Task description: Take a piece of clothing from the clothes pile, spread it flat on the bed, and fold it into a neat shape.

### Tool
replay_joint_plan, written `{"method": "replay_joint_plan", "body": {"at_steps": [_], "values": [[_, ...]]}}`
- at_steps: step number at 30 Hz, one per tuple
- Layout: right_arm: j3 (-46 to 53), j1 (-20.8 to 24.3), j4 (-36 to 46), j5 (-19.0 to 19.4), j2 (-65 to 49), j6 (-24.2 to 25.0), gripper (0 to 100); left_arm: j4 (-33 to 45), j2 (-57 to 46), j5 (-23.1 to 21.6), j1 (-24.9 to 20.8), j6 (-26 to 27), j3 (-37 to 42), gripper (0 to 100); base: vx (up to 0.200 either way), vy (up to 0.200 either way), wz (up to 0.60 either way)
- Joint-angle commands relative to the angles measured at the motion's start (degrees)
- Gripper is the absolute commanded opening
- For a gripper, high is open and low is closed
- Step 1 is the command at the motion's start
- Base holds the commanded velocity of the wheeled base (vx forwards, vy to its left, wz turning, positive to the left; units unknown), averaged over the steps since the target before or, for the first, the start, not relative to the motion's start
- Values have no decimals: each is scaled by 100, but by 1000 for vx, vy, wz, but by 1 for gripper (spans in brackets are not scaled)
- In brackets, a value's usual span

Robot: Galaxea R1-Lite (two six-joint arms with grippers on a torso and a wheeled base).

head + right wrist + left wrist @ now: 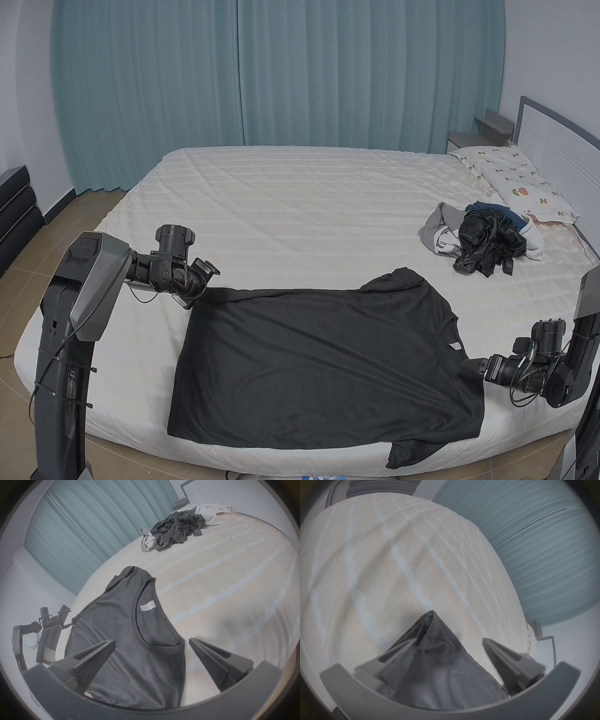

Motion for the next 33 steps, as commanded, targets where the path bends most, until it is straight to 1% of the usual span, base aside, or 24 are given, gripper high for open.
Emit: {"method": "replay_joint_plan", "body": {"at_steps": [1,3,5,9,19,20,23,29,32,33], "values": [[-3,28,-4,1,24,5,100,3,147,56,42,-5,-124,0,0,0,0],[6,28,-4,1,24,5,100,-15,182,232,112,-22,-255,0,0,0,0],[6,37,-4,1,24,5,100,-6,217,302,174,-49,-387,0,0,0,0],[15,37,-4,1,24,-4,100,-6,244,311,262,-57,-493,0,0,0,0],[15,72,-4,1,33,5,100,-15,542,311,244,-75,-853,0,0,0,0],[15,72,-4,1,24,5,100,-32,560,320,244,-84,-879,100,0,0,0],[24,72,-4,1,24,5,100,-50,560,311,270,-93,-888,100,0,0,0],[24,72,-4,1,15,5,100,-15,410,258,429,-347,-835,100,0,0,0],[33,72,-4,1,7,5,100,-15,138,161,561,-339,-607,100,0,0,0],[68,54,-13,1,-2,5,100,-67,-11,38,631,-330,-396,100,0,0,0]]}}
